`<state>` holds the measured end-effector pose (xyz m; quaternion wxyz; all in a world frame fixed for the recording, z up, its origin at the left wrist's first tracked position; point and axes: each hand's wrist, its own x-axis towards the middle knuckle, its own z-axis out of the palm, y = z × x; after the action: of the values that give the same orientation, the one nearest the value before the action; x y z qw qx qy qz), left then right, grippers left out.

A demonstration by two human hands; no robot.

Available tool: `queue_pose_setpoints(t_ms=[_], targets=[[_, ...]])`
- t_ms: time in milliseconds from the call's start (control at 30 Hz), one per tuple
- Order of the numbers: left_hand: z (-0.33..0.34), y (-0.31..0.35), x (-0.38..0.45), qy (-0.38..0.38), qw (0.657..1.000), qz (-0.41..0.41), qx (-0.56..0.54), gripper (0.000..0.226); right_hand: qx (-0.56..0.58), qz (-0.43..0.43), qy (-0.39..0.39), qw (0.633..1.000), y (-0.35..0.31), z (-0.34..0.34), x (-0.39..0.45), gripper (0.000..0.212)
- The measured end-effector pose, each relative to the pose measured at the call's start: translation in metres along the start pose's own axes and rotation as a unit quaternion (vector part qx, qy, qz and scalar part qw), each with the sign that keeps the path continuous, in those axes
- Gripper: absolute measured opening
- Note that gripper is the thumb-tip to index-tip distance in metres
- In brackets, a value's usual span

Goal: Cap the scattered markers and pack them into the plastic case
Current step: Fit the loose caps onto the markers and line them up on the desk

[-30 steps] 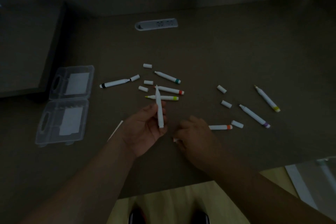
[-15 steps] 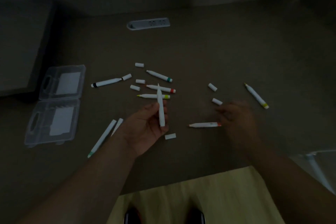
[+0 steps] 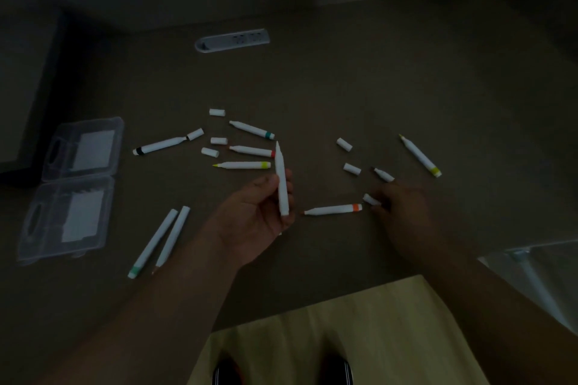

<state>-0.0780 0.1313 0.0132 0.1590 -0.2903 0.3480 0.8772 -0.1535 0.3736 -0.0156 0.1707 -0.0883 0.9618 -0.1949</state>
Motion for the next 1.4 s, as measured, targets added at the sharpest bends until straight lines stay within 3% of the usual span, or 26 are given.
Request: queue_pose_setpoints(t_ms=[67,167,300,433,733,867,967,1067,1233,1300,1400], targets=[[0.000,-0.001,0.001,-0.001,1.000,-0.003,-0.004,0.024,0.027,-0.008,0.019,0.999,0.001,-0.001,-0.001,0.033],[0.000,-0.002,0.001,0.000,1.000,-0.005,-0.008,0.024,0.159,0.002,0.047,0.986,-0.003,-0.010,-0.007,0.033],[0.000,-0.003,0.000,-0.006,1.000,-0.002,-0.012,0.024,0.383,0.050,0.010,0.922,-0.017,-0.021,-0.008,0.030],[-0.003,-0.002,-0.003,-0.009,1.000,0.009,-0.009,0.027,0.512,0.060,-0.049,0.856,-0.030,-0.024,-0.005,0.022],[-0.014,0.009,-0.012,0.004,1.000,0.017,-0.018,0.025,0.698,0.023,-0.172,0.695,-0.059,-0.017,-0.008,0.019],[-0.020,0.013,-0.015,-0.010,0.999,0.019,-0.025,0.024,0.728,0.026,-0.240,0.642,-0.068,-0.014,-0.010,0.019],[-0.022,0.014,-0.017,-0.018,0.999,0.018,-0.030,0.024,0.737,0.045,-0.247,0.628,-0.076,-0.014,-0.011,0.015],[-0.023,0.016,-0.019,-0.013,0.999,0.022,-0.029,0.024,0.723,0.041,-0.238,0.647,-0.079,-0.014,-0.011,0.015],[-0.029,0.017,-0.020,-0.008,0.999,0.024,-0.025,0.025,0.657,0.060,-0.189,0.727,-0.076,-0.013,-0.005,0.016],[-0.031,0.017,-0.020,-0.004,0.999,0.024,-0.023,0.026,0.572,0.051,-0.162,0.802,-0.078,-0.011,-0.008,0.017],[-0.032,0.018,-0.020,-0.002,1.000,0.024,-0.020,0.027,0.317,0.020,-0.122,0.940,-0.085,-0.006,-0.022,0.013]])
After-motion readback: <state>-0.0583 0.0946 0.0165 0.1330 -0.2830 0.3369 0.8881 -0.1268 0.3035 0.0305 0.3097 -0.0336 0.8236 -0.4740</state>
